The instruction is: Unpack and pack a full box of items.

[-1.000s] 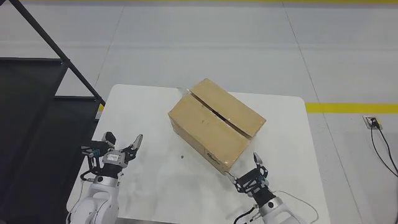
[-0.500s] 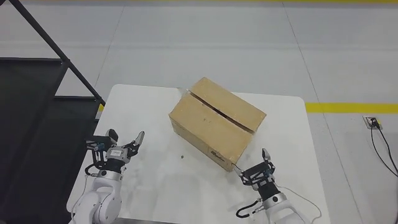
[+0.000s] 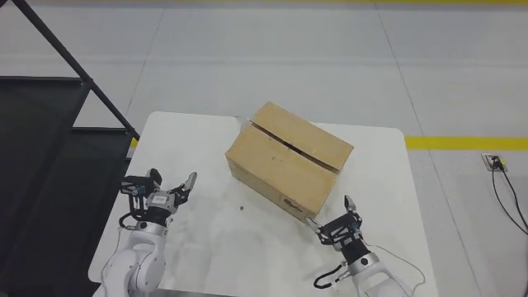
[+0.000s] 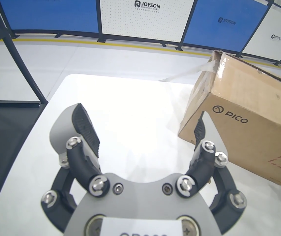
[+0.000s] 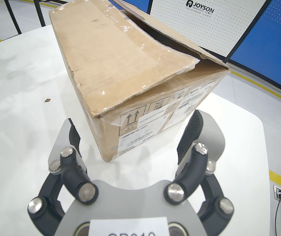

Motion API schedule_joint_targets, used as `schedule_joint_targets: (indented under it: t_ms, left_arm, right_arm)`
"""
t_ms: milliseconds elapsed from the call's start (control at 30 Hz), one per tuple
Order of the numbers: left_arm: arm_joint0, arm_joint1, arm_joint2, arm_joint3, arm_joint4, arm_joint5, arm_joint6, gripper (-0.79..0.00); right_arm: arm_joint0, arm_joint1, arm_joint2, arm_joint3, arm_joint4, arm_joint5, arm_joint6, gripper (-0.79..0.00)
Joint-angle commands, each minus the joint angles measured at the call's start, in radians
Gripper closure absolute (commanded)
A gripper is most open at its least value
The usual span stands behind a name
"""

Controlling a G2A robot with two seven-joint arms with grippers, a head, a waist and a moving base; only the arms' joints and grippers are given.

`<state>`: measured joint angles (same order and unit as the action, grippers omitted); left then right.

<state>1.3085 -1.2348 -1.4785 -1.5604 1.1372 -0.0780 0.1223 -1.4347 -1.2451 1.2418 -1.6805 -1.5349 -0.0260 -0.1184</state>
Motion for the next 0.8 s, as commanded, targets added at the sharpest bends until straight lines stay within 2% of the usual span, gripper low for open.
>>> schedule_joint_targets:
  t_ms: [0, 400, 567, 767]
  left_arm:
    - [-0.006, -0.001, 0.005, 0.005, 0.004, 0.001, -0.005, -0.785]
    - [-0.080, -0.008, 0.048, 0.057, 0.028, -0.017, -0.045, -0.785]
    - [-0.079, -0.009, 0.058, 0.037, 0.040, -0.025, -0.048, -0.785]
    - [-0.062, -0.006, 0.063, 0.004, 0.055, -0.075, -0.064, -0.785]
  right_arm:
    - [0.007, -0.002, 0.003, 0.008, 0.011, 0.007, -0.001, -0.785]
    - [0.014, -0.002, 0.057, 0.031, 0.048, 0.015, -0.004, -0.785]
    - [0.010, -0.001, 0.102, 0.046, 0.092, 0.014, -0.016, -0.785]
    - [0.000, 0.003, 0.153, 0.051, 0.133, -0.005, -0.033, -0.785]
